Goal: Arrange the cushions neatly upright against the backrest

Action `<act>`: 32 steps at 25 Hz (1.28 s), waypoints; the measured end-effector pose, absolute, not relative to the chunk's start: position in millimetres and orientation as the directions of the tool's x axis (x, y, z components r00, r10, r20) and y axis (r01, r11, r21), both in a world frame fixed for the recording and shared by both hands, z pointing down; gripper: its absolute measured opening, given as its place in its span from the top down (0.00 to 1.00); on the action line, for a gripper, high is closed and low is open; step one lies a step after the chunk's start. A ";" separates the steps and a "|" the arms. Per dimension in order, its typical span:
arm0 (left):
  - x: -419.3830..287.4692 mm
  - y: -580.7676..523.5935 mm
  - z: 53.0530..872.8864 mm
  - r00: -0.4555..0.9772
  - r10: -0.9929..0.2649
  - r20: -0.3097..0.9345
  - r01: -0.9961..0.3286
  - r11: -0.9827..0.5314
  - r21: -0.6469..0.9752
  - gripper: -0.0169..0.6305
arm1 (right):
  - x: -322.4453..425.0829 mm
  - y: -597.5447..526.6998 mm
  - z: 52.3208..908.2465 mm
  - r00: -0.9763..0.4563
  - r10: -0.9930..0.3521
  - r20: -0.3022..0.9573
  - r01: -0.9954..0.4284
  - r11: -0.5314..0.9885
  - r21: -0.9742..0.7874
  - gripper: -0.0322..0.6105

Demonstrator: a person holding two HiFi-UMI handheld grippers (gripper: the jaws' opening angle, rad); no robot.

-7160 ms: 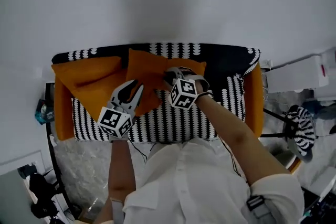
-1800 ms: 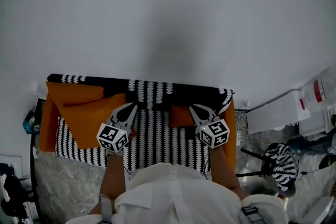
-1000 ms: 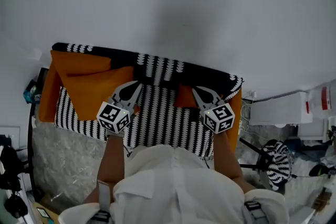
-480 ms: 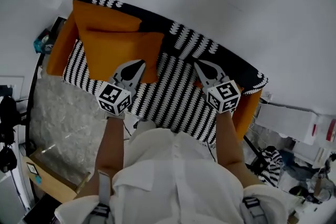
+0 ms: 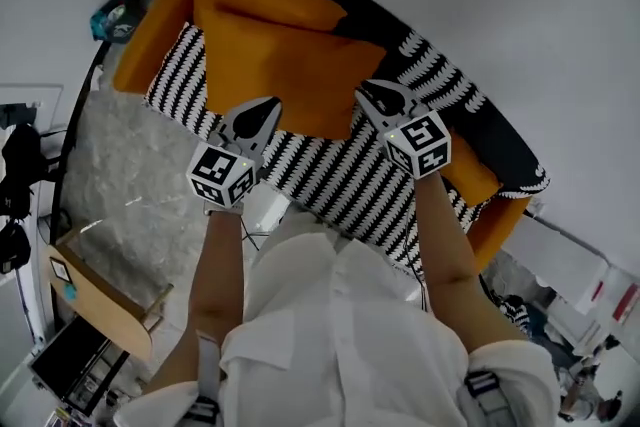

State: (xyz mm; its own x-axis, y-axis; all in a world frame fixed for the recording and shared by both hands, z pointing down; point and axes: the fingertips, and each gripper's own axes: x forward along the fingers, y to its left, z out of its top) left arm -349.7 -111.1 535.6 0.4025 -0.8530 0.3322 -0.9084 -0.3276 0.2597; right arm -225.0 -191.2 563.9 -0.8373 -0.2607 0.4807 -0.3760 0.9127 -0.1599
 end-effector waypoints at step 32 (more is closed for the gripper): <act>-488.6 -92.5 602.9 0.240 -0.898 0.368 -0.940 -0.121 0.320 0.94 | -428.0 -231.9 808.2 -0.319 -0.002 0.948 0.149 0.987 0.053 0.62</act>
State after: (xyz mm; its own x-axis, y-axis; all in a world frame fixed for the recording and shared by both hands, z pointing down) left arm -488.6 -92.5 602.9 0.2404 -0.8983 0.3678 -0.9398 -0.1207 0.3197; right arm -428.0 -231.9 808.2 -0.3195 -0.0025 0.9476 0.1491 0.9874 0.0528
